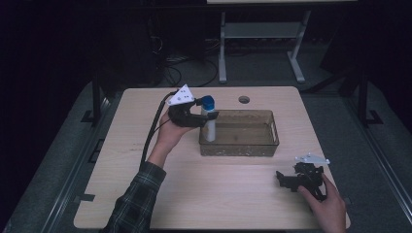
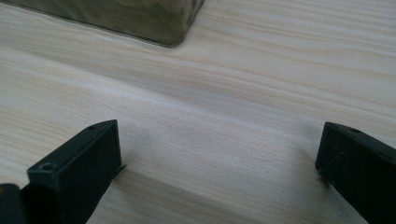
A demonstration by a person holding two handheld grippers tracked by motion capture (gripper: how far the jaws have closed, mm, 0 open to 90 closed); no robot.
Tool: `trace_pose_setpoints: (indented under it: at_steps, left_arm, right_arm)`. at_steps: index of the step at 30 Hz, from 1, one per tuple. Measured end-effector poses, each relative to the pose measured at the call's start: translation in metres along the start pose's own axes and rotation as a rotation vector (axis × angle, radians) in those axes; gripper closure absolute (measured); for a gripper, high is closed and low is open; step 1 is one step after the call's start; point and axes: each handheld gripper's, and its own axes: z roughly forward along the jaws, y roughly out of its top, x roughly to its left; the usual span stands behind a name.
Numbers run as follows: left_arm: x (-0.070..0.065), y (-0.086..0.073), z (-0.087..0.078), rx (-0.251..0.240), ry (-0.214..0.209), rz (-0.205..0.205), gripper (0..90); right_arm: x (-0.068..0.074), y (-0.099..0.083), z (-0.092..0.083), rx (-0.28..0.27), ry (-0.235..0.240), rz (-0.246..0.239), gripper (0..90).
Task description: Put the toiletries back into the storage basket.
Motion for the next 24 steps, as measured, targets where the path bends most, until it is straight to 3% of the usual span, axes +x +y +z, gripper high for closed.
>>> trace_pose_setpoints:
  at_steps: [24]
  left_arm:
    - [0.000, -0.029, 0.012, 0.074, -0.005, -0.001, 34.5]
  right_arm:
    - [0.000, 0.000, 0.000, 0.000, 0.000, 0.001, 0.0]
